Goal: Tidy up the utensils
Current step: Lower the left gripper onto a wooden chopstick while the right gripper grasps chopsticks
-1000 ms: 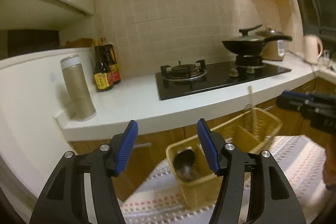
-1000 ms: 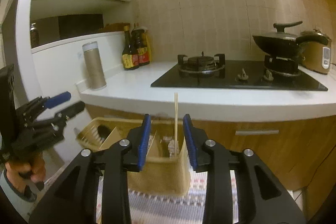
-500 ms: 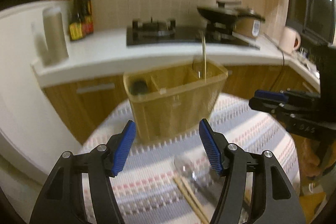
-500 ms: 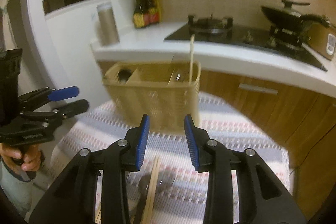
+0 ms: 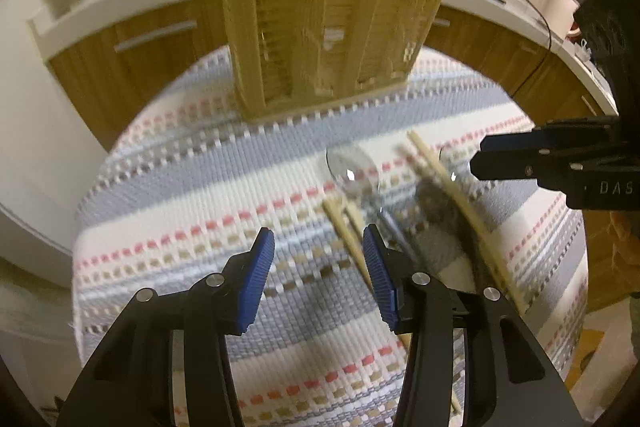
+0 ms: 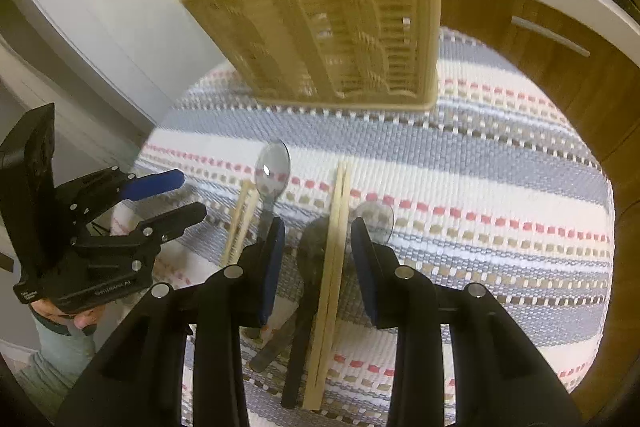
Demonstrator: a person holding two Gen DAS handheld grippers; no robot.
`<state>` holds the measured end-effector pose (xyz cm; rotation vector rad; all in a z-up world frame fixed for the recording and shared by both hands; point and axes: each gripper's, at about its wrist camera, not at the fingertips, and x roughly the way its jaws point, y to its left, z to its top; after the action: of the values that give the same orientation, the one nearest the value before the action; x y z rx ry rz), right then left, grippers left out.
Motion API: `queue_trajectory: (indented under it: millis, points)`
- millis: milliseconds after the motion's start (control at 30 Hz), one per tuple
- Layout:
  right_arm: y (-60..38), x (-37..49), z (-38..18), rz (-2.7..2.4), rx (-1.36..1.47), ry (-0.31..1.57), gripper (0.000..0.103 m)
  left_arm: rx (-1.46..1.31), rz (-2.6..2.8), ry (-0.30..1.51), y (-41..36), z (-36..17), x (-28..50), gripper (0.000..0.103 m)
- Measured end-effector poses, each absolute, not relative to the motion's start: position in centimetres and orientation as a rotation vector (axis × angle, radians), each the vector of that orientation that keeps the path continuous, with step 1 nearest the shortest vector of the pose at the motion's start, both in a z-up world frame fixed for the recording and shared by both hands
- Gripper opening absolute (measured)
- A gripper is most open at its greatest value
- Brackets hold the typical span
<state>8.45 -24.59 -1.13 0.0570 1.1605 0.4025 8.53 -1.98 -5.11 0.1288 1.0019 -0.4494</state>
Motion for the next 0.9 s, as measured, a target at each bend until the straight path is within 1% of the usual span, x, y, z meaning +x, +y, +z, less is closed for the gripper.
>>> queue_trajectory:
  millis: [233, 533, 600, 700, 733, 767, 900]
  points:
    - [-23.8, 9.1, -2.4, 0.377, 0.025, 1.207, 0.031, 0.187, -0.440, 1.070, -3.7, -7.3, 9.2, 0.044]
    - [-23.2, 10.2, -3.1, 0.359, -0.025, 1.238, 0.031, 0.315, -0.409, 1.118, -7.2, -7.8, 10.2, 0.043]
    - [-23.1, 10.5, -3.4, 0.369, -0.028, 1.253, 0.031, 0.327, -0.420, 1.128, -7.5, -7.8, 10.2, 0.039]
    - [-23.0, 11.0, -3.9, 0.384, -0.026, 1.276, 0.030, 0.344, -0.428, 1.139, -7.5, -7.7, 10.4, 0.026]
    - [-22.9, 11.2, -4.1, 0.380, -0.029, 1.283, 0.029, 0.351, -0.425, 1.138, -7.2, -7.6, 10.4, 0.014]
    - [-22.8, 11.3, -4.2, 0.378, -0.031, 1.288, 0.027, 0.352, -0.431, 1.145, -7.0, -7.6, 10.5, 0.013]
    - [-22.8, 11.5, -5.0, 0.381, -0.031, 1.328, 0.026, 0.319, -0.460, 1.167, -6.1, -7.4, 11.2, 0.013]
